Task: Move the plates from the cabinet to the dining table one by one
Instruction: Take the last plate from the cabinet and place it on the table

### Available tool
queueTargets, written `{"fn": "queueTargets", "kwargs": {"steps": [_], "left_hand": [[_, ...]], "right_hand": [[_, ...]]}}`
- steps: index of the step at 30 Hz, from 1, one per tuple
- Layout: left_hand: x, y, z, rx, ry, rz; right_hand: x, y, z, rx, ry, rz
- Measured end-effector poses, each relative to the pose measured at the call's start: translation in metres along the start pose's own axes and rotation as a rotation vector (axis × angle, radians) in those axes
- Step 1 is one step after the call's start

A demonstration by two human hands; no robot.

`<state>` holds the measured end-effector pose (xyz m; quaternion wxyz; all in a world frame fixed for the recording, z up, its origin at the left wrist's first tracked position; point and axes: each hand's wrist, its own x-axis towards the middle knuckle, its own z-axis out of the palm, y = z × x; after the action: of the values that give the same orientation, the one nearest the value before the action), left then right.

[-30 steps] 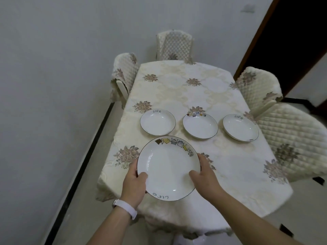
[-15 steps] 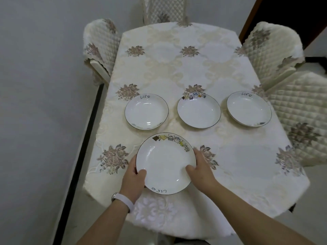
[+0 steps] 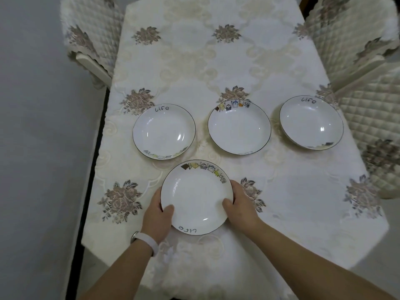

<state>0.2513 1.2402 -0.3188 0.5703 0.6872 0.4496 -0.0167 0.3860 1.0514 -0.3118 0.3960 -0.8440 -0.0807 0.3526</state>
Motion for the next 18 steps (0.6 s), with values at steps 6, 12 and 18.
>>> {"fn": "queueTargets", "kwargs": {"steps": [6, 12, 18], "left_hand": [[-0.005, -0.002, 0.002, 0.067, 0.031, 0.007], [-0.014, 0.002, -0.003, 0.068, 0.027, 0.023], [-0.022, 0.008, -0.017, 0.094, 0.069, 0.08]], "right_hand": [[0.002, 0.003, -0.001, -0.036, 0.021, -0.004], [0.0, -0.003, -0.001, -0.117, 0.024, 0.007], [-0.004, -0.005, -0.017, -0.177, 0.019, 0.033]]}}
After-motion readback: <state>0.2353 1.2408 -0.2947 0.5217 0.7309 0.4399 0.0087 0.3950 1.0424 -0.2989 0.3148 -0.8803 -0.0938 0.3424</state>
